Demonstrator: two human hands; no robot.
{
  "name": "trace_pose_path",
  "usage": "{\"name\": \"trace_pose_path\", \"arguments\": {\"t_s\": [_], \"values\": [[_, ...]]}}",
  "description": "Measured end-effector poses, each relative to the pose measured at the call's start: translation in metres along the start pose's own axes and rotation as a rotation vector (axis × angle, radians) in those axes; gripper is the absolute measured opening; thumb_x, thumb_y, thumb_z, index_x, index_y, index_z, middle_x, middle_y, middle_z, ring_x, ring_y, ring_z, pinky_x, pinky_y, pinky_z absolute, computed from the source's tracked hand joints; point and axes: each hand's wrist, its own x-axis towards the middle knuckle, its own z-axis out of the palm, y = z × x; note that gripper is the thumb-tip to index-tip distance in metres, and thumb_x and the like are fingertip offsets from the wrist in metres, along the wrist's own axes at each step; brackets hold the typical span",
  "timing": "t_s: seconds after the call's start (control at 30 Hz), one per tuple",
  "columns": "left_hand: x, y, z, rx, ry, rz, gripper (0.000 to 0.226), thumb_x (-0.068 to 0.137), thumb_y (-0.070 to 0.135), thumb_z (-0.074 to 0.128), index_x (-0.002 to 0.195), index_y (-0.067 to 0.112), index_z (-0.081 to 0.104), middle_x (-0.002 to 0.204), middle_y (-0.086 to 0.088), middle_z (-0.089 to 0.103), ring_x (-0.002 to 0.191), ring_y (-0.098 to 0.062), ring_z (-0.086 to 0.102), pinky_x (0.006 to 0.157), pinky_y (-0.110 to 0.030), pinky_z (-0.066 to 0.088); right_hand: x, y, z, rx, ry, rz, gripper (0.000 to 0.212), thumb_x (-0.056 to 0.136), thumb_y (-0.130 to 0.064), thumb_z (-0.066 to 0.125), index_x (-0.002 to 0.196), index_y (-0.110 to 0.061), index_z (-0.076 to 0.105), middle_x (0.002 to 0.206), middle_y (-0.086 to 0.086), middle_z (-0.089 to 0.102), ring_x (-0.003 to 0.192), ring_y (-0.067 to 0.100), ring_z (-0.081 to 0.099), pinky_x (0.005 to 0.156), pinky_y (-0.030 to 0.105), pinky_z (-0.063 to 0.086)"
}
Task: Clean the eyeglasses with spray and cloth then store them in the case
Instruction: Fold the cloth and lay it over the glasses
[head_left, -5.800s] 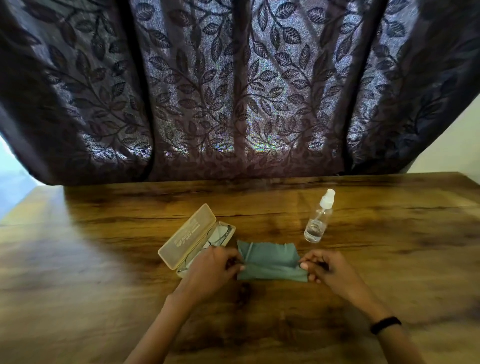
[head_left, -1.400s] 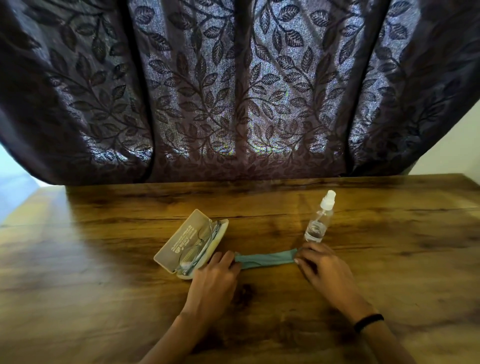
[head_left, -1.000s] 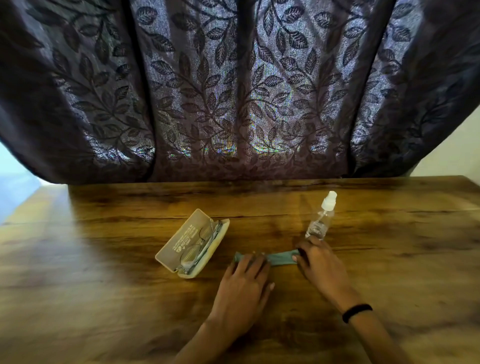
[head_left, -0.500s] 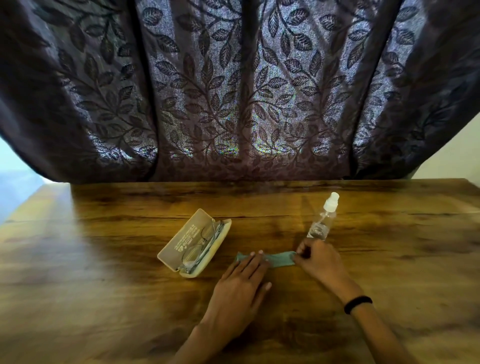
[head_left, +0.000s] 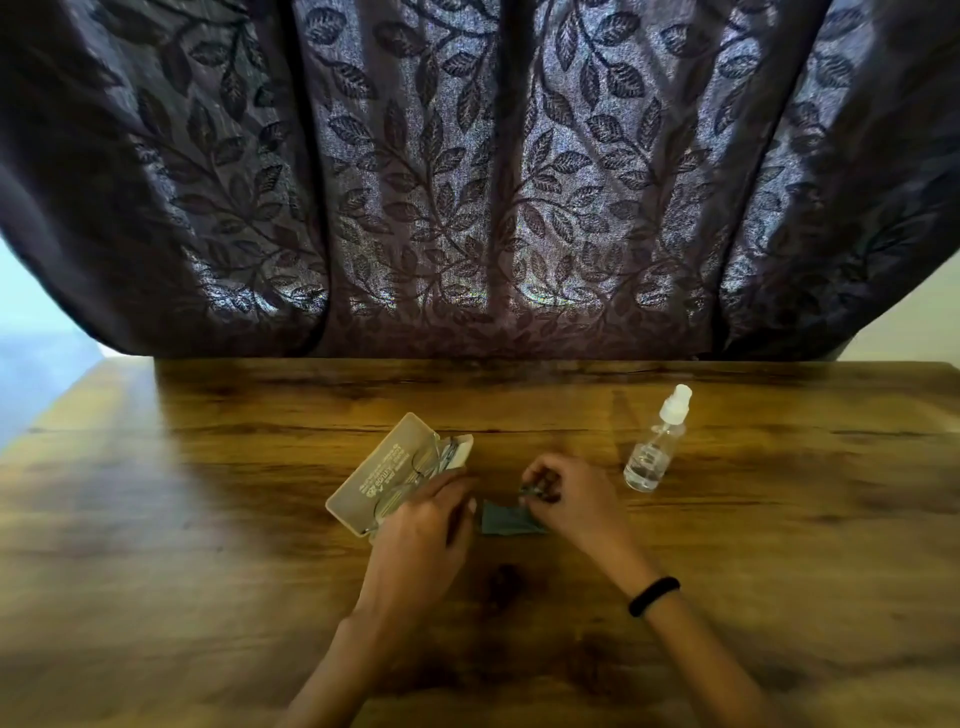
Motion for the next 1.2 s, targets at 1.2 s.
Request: {"name": "trace_pose_path", "arguments": {"t_s": [1.2], "values": [[0.04, 0.015, 0.035, 0.223, -0.292, -0.105, 0.017, 0.091, 0.029, 0.052, 0.1, 0.018, 0.06, 0.094, -0.001, 0.064, 0.081, -0.012, 0.059, 0.07, -0.025, 0.05, -0.027, 0.039, 0.016, -0.185, 0.024, -0.046, 0.03, 0.087, -0.014, 0.059, 0.114, -0.025, 0.059, 0.119, -0.006, 0.06, 0.106, 0.01, 0.057, 0.091, 0.024, 0.048]]}}
